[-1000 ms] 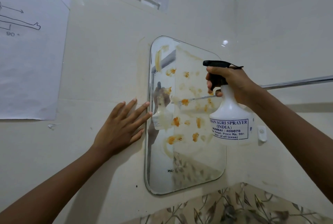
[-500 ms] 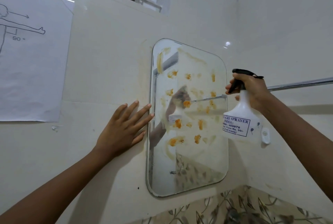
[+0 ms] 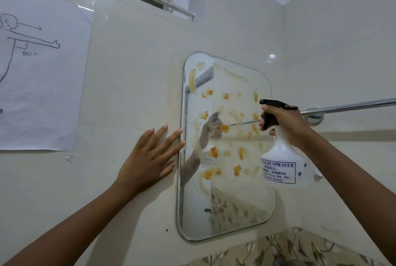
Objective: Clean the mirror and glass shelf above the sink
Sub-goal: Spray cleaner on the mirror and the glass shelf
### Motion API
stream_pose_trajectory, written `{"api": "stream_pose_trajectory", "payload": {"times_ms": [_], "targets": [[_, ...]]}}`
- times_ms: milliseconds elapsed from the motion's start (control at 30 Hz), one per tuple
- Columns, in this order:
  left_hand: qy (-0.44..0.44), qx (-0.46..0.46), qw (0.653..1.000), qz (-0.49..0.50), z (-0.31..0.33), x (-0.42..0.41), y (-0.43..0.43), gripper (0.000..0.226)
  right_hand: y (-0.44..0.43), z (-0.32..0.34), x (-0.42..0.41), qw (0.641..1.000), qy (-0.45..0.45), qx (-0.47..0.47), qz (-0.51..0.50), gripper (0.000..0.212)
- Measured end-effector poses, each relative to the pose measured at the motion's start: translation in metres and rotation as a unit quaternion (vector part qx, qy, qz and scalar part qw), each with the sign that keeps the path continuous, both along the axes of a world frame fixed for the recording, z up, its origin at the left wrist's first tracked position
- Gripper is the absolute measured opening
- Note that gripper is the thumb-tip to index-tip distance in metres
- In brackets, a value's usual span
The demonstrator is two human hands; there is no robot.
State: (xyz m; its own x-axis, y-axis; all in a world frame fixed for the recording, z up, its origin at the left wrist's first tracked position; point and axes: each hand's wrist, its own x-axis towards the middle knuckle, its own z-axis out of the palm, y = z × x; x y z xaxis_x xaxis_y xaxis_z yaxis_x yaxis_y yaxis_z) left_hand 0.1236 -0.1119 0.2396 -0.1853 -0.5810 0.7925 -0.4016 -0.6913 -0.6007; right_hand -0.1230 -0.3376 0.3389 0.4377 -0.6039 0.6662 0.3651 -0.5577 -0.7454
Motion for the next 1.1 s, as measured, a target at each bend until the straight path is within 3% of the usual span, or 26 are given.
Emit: {"api": "stream_pose_trajectory", "payload": {"times_ms": [100, 333, 667, 833, 1100], "targets": [[0.005, 0.001, 1.0, 0.002, 0.001, -0.002, 0.001, 0.055, 0.015, -0.003, 0.009, 0.999, -0.018, 0.011, 0.033, 0.016], [-0.007, 0.0, 1.0, -0.003, 0.0, -0.001, 0.0, 0.054, 0.039, -0.021, 0.011, 0.993, 0.081, -0.037, 0.08, 0.019], [-0.005, 0.003, 1.0, -0.011, 0.0, 0.003, -0.002, 0.055, -0.017, -0.071, -0.025, 0.995, -0.008, 0.085, -0.041, 0.02], [0.011, 0.011, 1.0, -0.007, 0.001, -0.001, 0.0, 0.054, -0.037, -0.096, -0.037, 0.991, 0.004, 0.103, -0.09, 0.021], [0.018, 0.019, 1.0, 0.01, 0.001, -0.005, 0.002, 0.055, 0.011, -0.134, -0.044, 0.991, 0.123, 0.004, 0.043, 0.026]]}}
